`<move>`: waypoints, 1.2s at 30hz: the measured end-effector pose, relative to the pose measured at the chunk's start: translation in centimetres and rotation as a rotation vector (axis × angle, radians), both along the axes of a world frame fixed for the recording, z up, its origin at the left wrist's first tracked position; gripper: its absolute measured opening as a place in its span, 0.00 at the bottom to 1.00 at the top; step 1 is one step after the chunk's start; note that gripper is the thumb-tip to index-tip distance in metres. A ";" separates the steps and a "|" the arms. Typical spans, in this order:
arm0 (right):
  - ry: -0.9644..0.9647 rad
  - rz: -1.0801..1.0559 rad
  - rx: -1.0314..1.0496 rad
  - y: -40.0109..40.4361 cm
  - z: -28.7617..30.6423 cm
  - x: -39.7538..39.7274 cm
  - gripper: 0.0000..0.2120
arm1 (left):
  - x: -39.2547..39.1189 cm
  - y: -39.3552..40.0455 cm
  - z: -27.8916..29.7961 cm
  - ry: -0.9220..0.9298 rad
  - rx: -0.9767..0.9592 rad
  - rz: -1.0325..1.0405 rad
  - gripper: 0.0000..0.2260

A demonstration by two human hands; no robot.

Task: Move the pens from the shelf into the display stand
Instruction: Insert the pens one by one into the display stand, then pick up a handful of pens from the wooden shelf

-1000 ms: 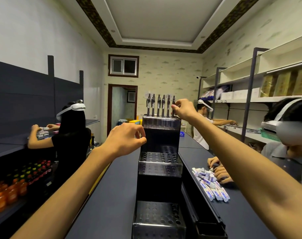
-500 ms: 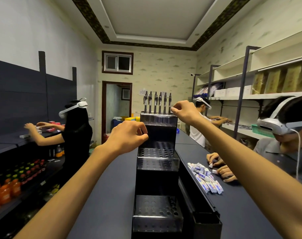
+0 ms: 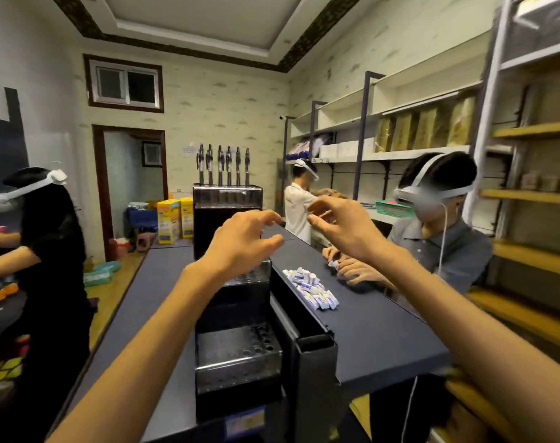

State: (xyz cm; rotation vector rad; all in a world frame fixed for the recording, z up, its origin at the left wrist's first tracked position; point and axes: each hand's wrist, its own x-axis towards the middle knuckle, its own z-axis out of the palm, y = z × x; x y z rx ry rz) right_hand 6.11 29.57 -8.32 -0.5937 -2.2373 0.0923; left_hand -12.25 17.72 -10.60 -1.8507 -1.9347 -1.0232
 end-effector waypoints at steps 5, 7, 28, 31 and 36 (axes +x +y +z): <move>-0.052 -0.136 0.014 -0.3 -1.2 6.8 0.10 | 6.2 2.7 -0.1 -0.006 0.005 -0.110 0.16; -0.067 -0.196 0.011 -0.3 -1.6 10.0 0.11 | 9.2 3.9 -0.3 -0.014 -0.002 -0.155 0.16; -0.122 -0.660 -0.192 2.6 -7.8 55.2 0.14 | 51.0 17.1 -5.8 0.016 -0.102 -0.553 0.15; -0.106 -0.725 -0.209 3.8 -8.6 59.7 0.15 | 55.3 19.2 -6.3 0.010 -0.118 -0.608 0.15; -0.046 -0.801 -0.248 6.4 -10.3 65.0 0.15 | 60.6 23.6 -7.5 0.019 -0.131 -0.654 0.15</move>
